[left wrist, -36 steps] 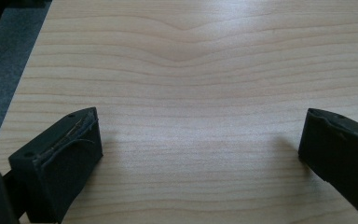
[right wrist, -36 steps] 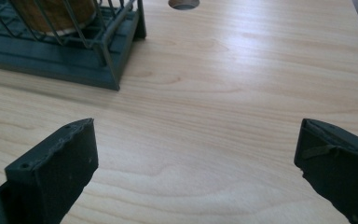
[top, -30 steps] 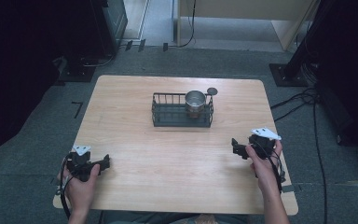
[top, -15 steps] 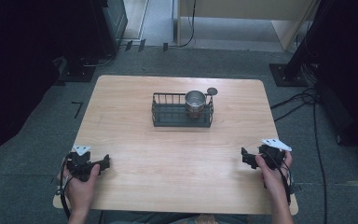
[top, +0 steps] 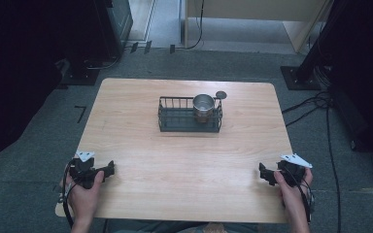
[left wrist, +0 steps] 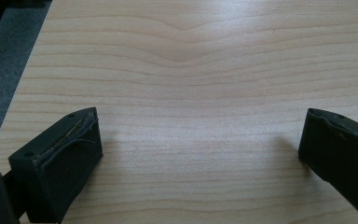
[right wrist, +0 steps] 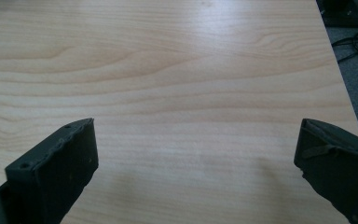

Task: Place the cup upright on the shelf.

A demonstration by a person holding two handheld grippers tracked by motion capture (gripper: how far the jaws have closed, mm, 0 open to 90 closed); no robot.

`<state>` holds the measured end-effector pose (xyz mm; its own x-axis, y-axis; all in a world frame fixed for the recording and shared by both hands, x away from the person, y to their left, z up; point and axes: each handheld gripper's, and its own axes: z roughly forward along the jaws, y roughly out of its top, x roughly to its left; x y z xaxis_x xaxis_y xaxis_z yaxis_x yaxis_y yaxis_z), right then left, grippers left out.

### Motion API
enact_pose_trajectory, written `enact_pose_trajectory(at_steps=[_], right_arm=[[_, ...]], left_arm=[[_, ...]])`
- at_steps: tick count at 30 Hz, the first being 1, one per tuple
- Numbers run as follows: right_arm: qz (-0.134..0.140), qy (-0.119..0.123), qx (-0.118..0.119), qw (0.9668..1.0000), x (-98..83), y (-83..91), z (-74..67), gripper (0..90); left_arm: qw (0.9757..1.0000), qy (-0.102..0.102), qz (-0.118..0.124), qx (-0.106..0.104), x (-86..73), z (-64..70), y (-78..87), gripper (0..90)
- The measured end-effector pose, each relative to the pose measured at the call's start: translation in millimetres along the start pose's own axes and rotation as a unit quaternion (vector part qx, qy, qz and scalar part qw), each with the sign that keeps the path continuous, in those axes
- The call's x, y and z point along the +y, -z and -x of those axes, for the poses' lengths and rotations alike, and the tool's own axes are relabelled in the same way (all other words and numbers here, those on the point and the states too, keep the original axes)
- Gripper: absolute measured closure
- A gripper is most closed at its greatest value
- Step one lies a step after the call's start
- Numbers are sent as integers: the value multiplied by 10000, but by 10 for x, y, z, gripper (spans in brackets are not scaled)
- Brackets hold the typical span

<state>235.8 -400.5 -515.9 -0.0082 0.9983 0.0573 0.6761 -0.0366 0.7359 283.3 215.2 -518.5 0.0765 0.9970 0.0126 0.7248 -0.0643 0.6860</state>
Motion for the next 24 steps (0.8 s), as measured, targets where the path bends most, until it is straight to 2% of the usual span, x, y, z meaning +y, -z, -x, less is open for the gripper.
enact_pose_trajectory(at_steps=[13,24], right_arm=[[-130,-120,-99,9998,-206,77,127,0],[-183,37,-174,9997,-293,151,128,0]], left_arm=[[10000,0,0,0,0,0,0,0],[10000,0,1,0,-1,0,0,0]])
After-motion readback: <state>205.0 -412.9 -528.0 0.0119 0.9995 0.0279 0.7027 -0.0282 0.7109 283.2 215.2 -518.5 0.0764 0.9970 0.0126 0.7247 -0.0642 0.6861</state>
